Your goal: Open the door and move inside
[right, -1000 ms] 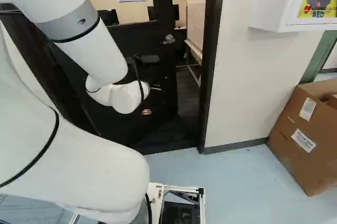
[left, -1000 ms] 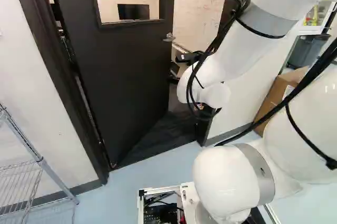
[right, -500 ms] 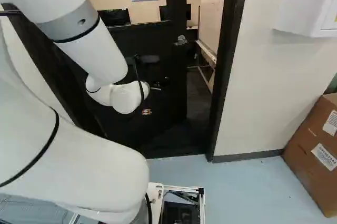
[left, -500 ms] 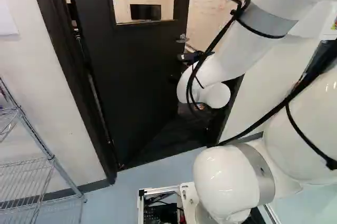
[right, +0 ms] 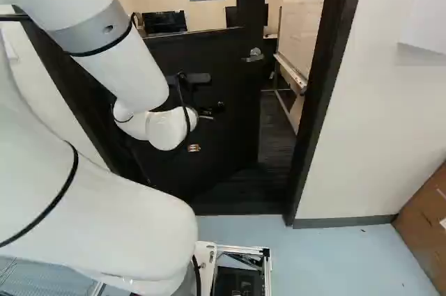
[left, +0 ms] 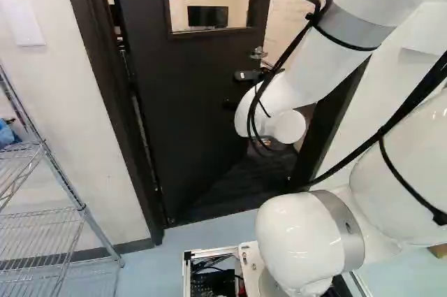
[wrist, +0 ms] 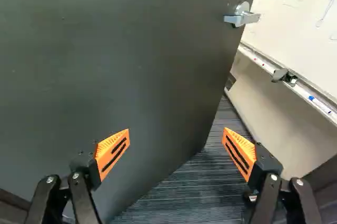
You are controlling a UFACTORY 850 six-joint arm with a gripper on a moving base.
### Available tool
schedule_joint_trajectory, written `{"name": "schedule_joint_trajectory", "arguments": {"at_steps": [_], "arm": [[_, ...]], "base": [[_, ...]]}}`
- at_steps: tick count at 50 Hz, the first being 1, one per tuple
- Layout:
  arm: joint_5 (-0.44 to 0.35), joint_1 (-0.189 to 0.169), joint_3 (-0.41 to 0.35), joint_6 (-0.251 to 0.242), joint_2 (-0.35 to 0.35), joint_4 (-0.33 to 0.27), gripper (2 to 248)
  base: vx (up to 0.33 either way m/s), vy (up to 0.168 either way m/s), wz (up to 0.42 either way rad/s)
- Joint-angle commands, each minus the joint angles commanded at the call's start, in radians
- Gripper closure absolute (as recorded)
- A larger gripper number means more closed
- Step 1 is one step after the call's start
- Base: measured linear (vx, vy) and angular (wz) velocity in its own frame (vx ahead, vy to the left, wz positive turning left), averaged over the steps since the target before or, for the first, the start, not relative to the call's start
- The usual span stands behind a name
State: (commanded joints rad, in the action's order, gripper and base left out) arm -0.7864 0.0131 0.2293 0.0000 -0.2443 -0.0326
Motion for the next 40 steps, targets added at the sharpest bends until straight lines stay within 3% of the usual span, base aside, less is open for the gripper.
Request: {"name": "schedule_joint_trajectory", "arguments": {"at_steps": [14, 40], "arm": [[0.000, 0.000, 0.000, 0.000, 0.000, 0.000, 3], [0.000, 0.000, 0.000, 0.000, 0.000, 0.000, 3]], "base": [[0.093, 0.067, 0.134], [0.093, 0.043, 0.003]]}}
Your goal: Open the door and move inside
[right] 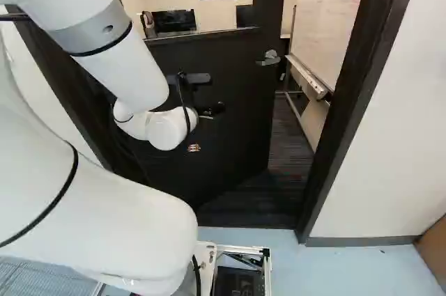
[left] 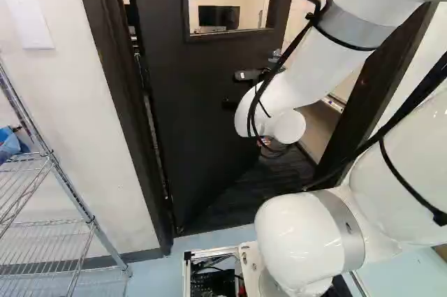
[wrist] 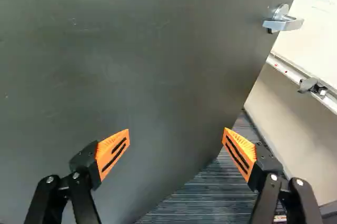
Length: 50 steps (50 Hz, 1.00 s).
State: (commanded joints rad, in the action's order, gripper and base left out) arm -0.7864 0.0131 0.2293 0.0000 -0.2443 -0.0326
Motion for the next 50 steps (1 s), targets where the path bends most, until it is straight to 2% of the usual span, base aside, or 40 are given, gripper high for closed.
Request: {"name": "schedule_joint_trajectory", "arguments": {"at_steps": [50], "arm": [[0.000, 0.000, 0.000, 0.000, 0.000, 0.000, 3]], "base": [[0.080, 0.036, -0.007]]}}
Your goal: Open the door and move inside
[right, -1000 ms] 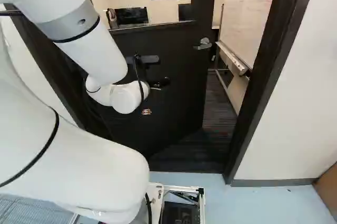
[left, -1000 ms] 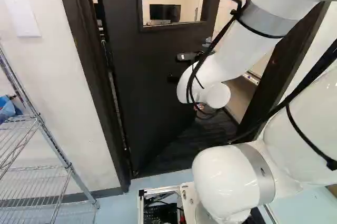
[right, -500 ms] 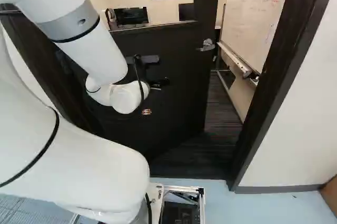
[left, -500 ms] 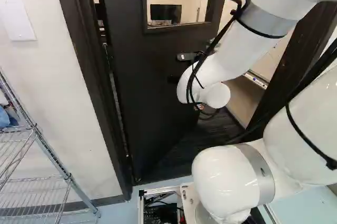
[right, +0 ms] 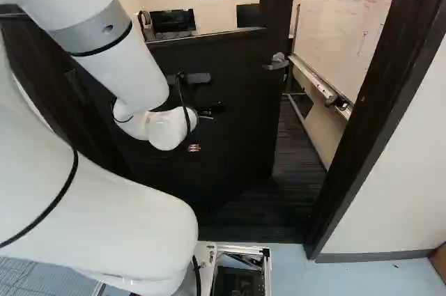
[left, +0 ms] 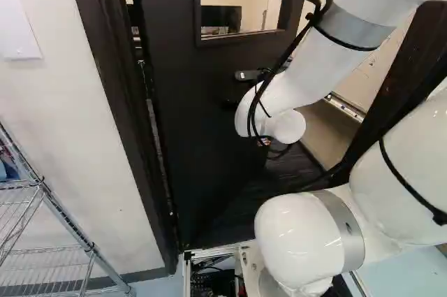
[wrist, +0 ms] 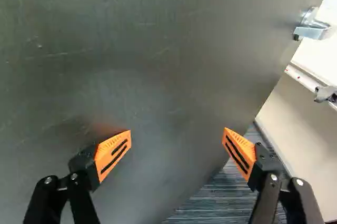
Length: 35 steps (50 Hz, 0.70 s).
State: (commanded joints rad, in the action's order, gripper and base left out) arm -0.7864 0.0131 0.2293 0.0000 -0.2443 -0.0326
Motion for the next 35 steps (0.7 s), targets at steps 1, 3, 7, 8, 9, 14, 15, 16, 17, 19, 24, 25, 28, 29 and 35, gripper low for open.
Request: {"name": "schedule_joint_trajectory", "arguments": {"at_steps": [1, 3, 7, 8, 9, 14, 15, 16, 17, 19, 24, 25, 28, 29, 35], "arm": [[0.000, 0.000, 0.000, 0.000, 0.000, 0.000, 3], [0.000, 0.000, 0.000, 0.000, 0.000, 0.000, 3], [0.000, 0.000, 0.000, 0.000, 0.000, 0.000, 3], [0.000, 0.000, 0.000, 0.000, 0.000, 0.000, 3], [0.000, 0.000, 0.000, 0.000, 0.000, 0.000, 3], [0.000, 0.000, 0.000, 0.000, 0.000, 0.000, 3], [0.000, 0.000, 0.000, 0.000, 0.000, 0.000, 3], [0.000, 0.000, 0.000, 0.000, 0.000, 0.000, 3], [0.000, 0.000, 0.000, 0.000, 0.000, 0.000, 3], [0.000, 0.000, 0.000, 0.000, 0.000, 0.000, 3], [0.000, 0.000, 0.001, 0.000, 0.002, 0.003, 3], [0.000, 0.001, 0.002, 0.000, 0.002, 0.006, 3], [0.000, 0.003, 0.006, 0.000, 0.007, 0.021, 3], [0.000, 0.004, 0.007, 0.000, 0.009, 0.025, 3], [0.000, 0.011, 0.019, 0.000, 0.022, 0.064, 3]], "base": [[0.000, 0.000, 0.000], [0.000, 0.000, 0.000], [0.000, 0.000, 0.000], [0.000, 0.000, 0.000], [0.000, 0.000, 0.000], [0.000, 0.000, 0.000], [0.000, 0.000, 0.000], [0.000, 0.000, 0.000], [0.000, 0.000, 0.000], [0.000, 0.000, 0.000], [0.000, 0.000, 0.000], [0.000, 0.000, 0.000], [0.000, 0.000, 0.000], [0.000, 0.000, 0.000], [0.000, 0.000, 0.000]]}}
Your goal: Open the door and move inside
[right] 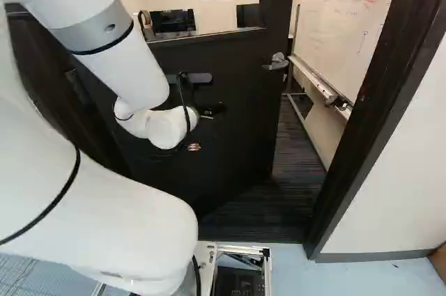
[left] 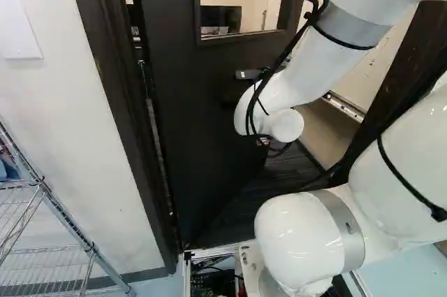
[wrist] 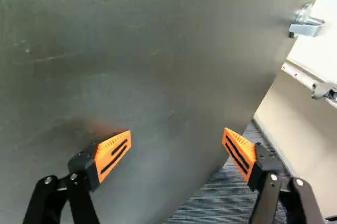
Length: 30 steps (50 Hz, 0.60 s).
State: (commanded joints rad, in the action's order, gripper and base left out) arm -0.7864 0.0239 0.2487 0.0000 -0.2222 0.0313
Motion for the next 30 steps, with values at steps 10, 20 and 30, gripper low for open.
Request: {"name": "schedule_joint_trajectory", "arguments": {"at_steps": [10, 20, 30], "arm": [[0.000, 0.015, 0.019, 0.000, 0.021, 0.080, 3], [0.000, 0.033, 0.036, 0.000, 0.040, 0.169, 3], [0.000, 0.056, 0.056, 0.000, 0.062, 0.261, 3]], "base": [[0.000, 0.000, 0.000], [0.000, 0.000, 0.000], [0.000, 0.000, 0.000]]}}
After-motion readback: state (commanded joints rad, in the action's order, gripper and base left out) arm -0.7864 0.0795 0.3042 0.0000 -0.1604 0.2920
